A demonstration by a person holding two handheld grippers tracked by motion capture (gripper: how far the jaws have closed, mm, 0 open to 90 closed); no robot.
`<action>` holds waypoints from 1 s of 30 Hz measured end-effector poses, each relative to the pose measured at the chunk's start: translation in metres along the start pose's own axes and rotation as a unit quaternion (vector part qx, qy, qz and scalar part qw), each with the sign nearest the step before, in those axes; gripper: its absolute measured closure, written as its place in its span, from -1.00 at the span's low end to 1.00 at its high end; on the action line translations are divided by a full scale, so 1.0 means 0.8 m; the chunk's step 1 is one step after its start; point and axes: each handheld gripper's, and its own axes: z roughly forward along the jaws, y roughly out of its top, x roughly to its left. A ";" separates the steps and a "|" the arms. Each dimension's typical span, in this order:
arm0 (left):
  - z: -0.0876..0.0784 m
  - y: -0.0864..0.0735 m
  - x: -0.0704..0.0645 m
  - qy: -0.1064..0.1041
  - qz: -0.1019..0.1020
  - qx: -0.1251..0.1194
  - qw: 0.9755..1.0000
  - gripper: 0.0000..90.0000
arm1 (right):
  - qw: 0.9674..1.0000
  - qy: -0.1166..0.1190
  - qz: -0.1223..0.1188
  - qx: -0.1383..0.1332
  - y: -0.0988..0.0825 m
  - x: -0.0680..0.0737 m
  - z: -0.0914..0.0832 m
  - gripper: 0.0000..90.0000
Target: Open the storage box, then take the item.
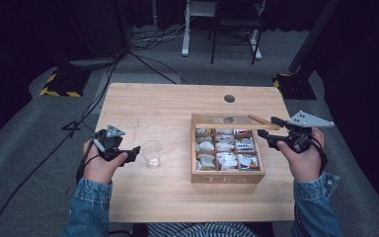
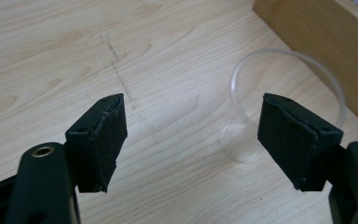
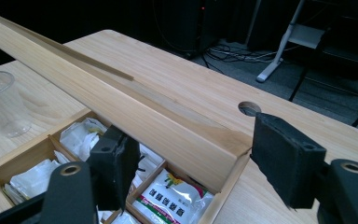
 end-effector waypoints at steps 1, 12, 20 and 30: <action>0.000 0.002 -0.004 -0.003 0.004 -0.002 1.000 -0.46 | 1.000 0.000 0.000 -0.001 0.000 0.000 0.000 -0.26; 0.005 0.020 -0.047 -0.061 0.039 -0.021 0.997 -0.42 | 1.000 0.005 0.007 -0.010 0.004 -0.005 -0.001 -0.24; 0.012 0.026 -0.081 -0.082 0.063 -0.034 0.994 -0.40 | 1.000 0.006 0.005 -0.009 0.004 -0.005 -0.001 -0.24; 0.019 0.036 -0.137 -0.139 0.113 -0.050 0.983 -0.33 | 1.000 0.005 0.004 -0.010 0.004 -0.005 0.000 -0.24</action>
